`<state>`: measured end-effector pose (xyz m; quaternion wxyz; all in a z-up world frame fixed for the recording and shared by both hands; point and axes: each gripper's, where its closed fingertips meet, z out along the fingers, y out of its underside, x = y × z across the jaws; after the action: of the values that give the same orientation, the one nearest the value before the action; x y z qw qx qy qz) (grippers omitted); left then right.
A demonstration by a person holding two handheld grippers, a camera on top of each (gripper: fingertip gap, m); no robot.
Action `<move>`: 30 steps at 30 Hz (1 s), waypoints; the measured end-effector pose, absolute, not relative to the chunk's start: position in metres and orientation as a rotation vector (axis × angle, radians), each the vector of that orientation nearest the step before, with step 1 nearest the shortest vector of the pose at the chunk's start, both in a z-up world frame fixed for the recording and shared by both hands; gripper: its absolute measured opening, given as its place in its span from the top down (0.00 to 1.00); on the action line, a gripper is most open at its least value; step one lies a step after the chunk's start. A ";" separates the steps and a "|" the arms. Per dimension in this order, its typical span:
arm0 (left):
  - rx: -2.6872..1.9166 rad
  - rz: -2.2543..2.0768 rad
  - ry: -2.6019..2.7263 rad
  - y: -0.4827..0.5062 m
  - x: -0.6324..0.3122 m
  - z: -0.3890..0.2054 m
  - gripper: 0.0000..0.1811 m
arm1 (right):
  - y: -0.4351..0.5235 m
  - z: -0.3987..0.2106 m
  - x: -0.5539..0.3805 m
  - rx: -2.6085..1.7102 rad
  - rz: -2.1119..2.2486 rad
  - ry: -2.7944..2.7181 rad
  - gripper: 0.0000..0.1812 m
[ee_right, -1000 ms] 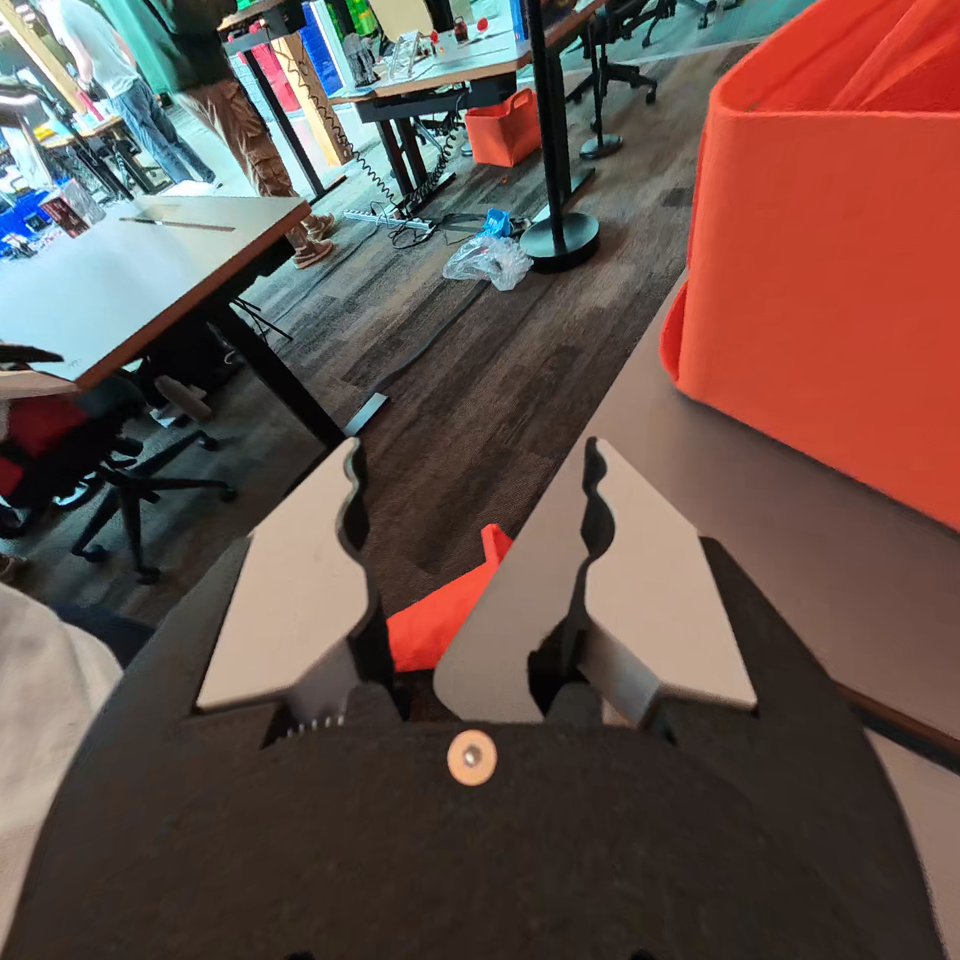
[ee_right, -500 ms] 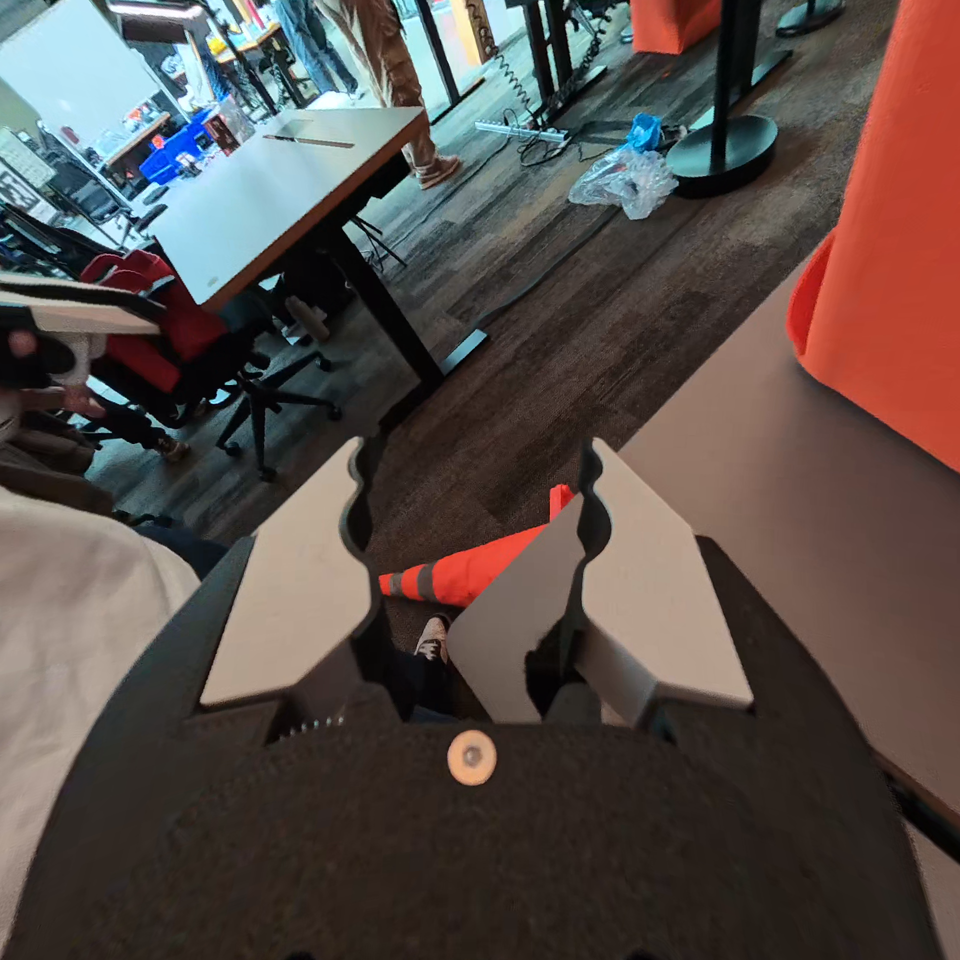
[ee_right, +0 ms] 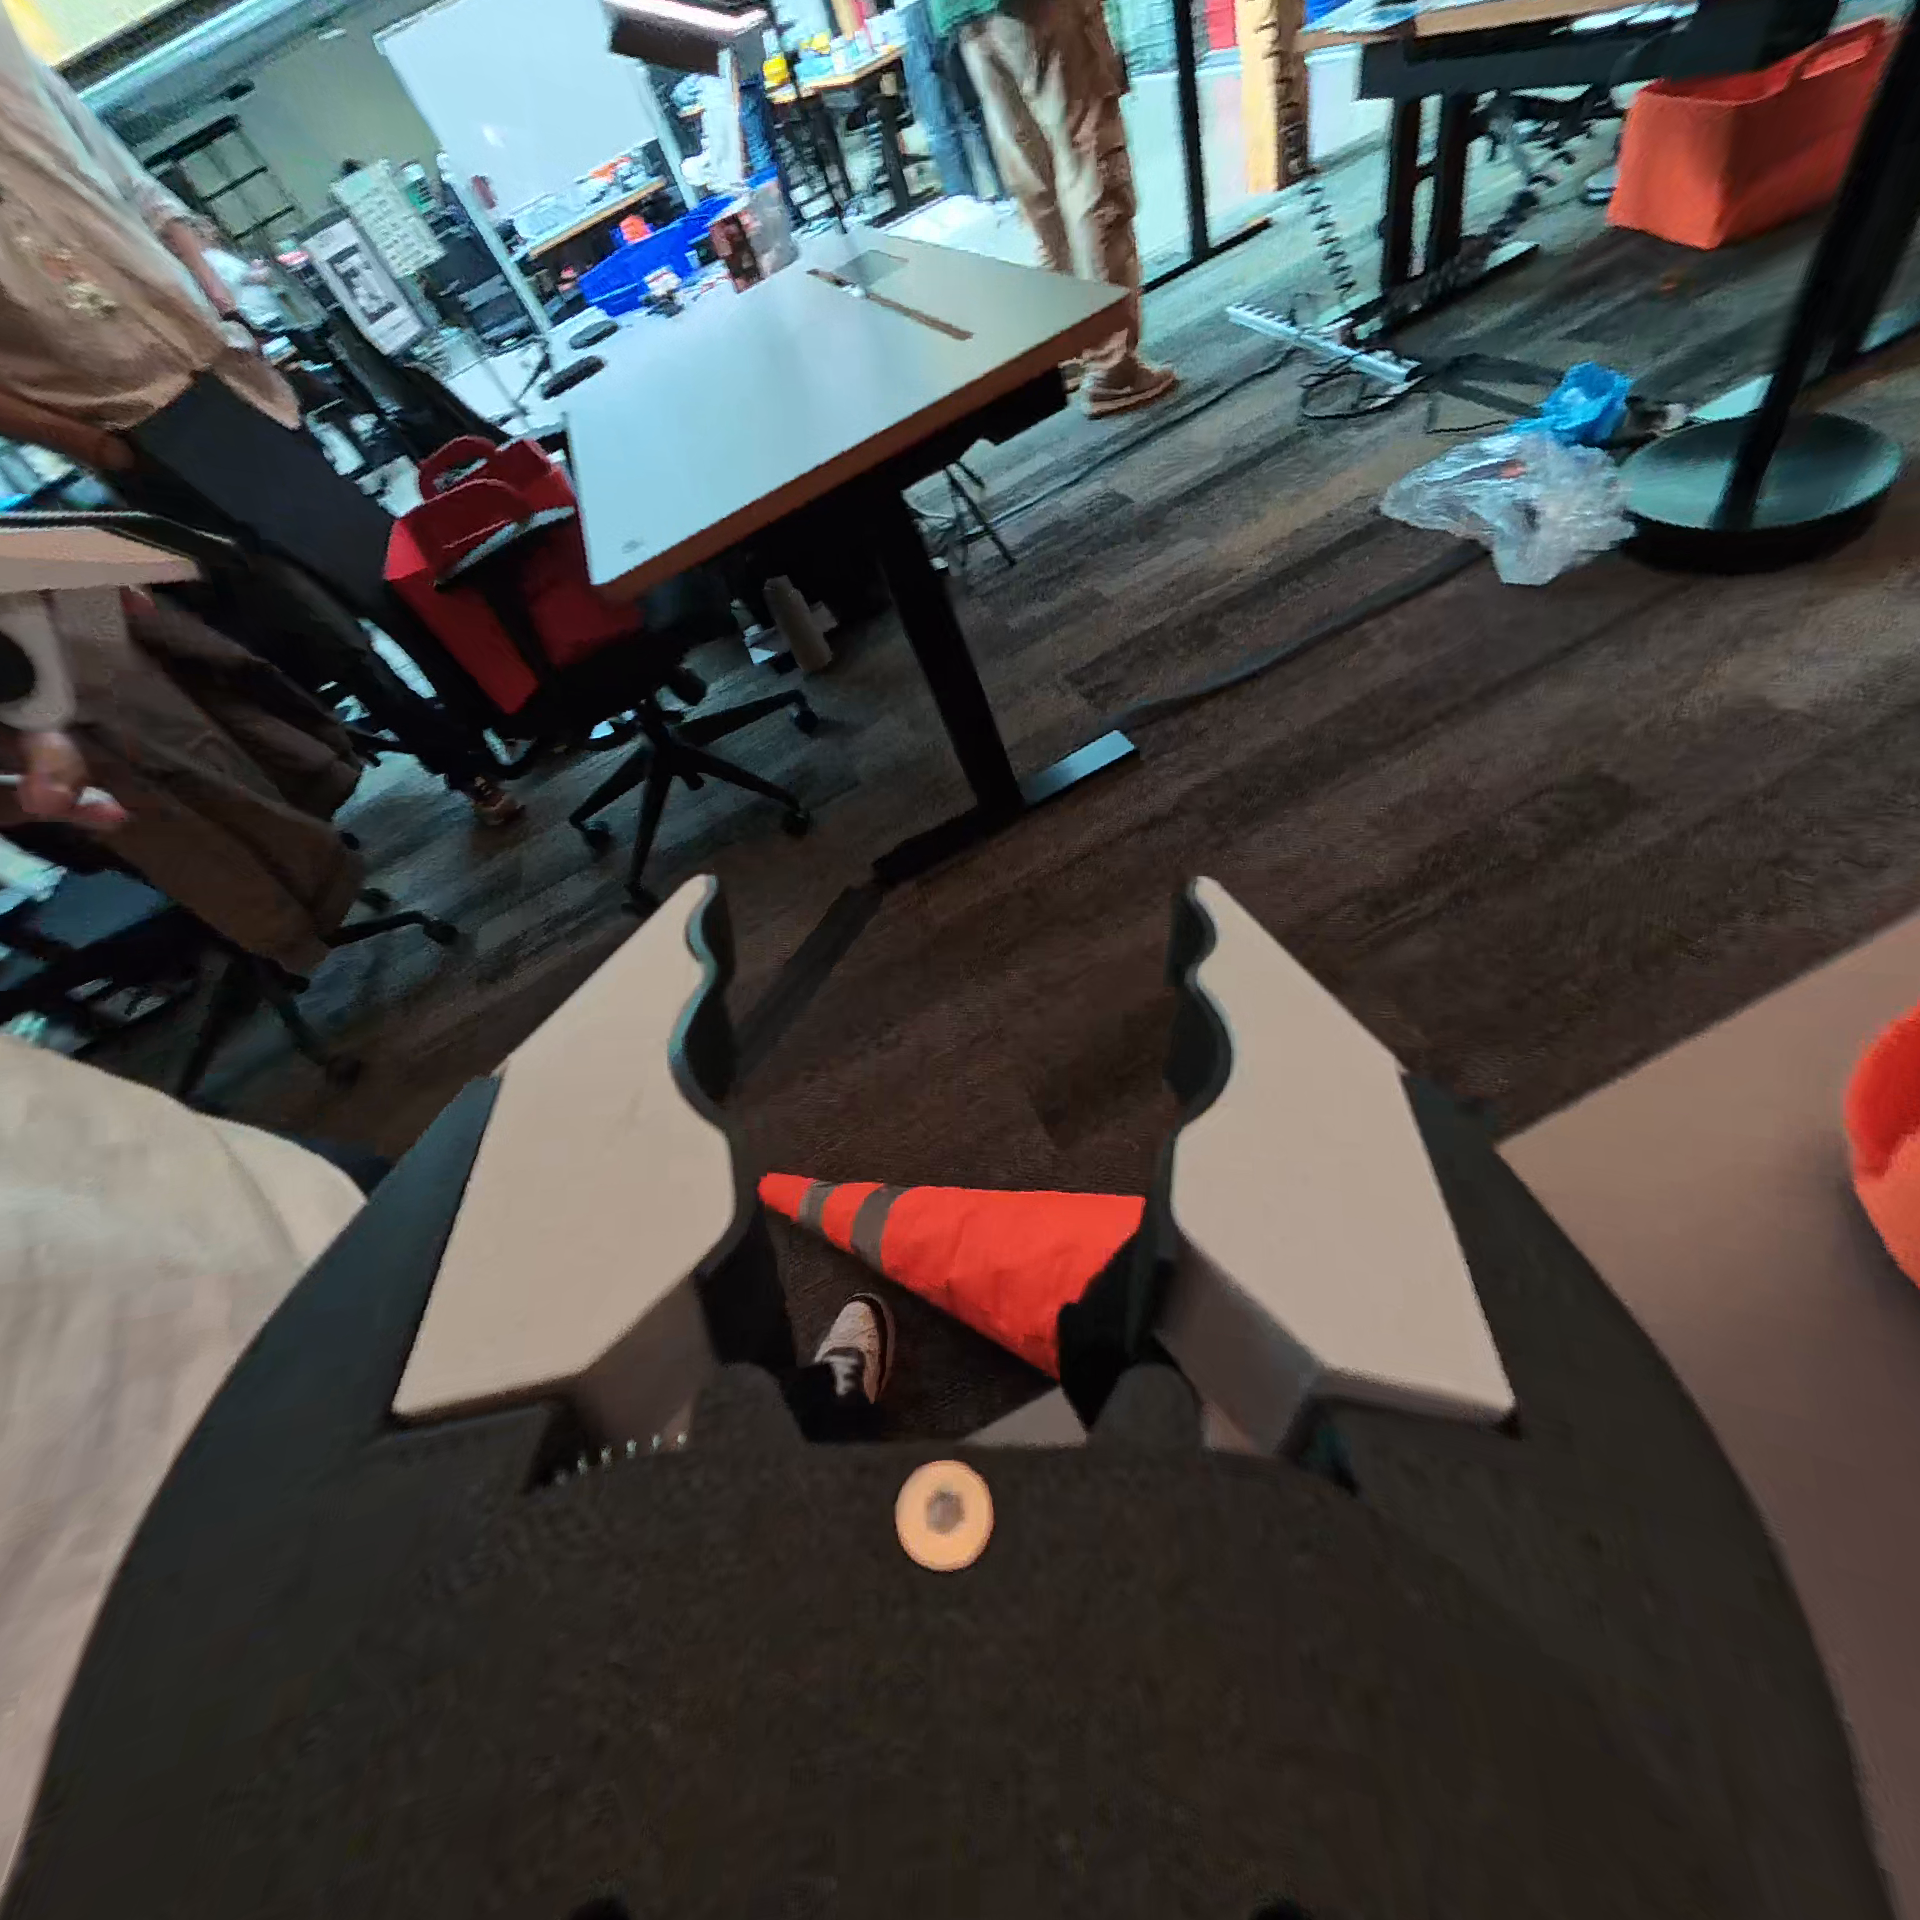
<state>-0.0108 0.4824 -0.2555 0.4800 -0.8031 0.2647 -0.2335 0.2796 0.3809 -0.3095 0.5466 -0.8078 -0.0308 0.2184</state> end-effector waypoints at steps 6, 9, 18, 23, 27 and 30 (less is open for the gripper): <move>-1.917 -0.479 0.494 0.467 -0.069 -0.245 0.66 | 0.421 -0.317 0.223 -1.911 0.658 -0.391 0.56; -1.995 -0.445 0.399 0.462 -0.096 -0.252 0.66 | 0.432 -0.316 0.190 -1.914 0.746 -0.479 0.60; -2.178 -0.543 0.629 0.474 -0.132 -0.282 0.65 | 0.449 -0.329 0.103 -1.997 0.927 -0.214 0.44; -2.317 -0.617 1.102 0.474 -0.171 -0.346 0.59 | 0.447 -0.400 0.050 -2.154 0.954 0.006 0.32; -2.460 -0.710 1.404 0.465 -0.217 -0.428 0.53 | 0.425 -0.484 0.008 -2.281 0.973 0.325 0.30; -2.524 -0.746 1.595 0.468 -0.248 -0.505 0.53 | 0.412 -0.549 -0.012 -2.295 0.966 0.618 0.30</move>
<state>-0.2476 0.4679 -0.5046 0.0321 -0.8198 0.5179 -0.2423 -0.0121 0.4125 -0.5486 0.2841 -0.8577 0.2310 0.3609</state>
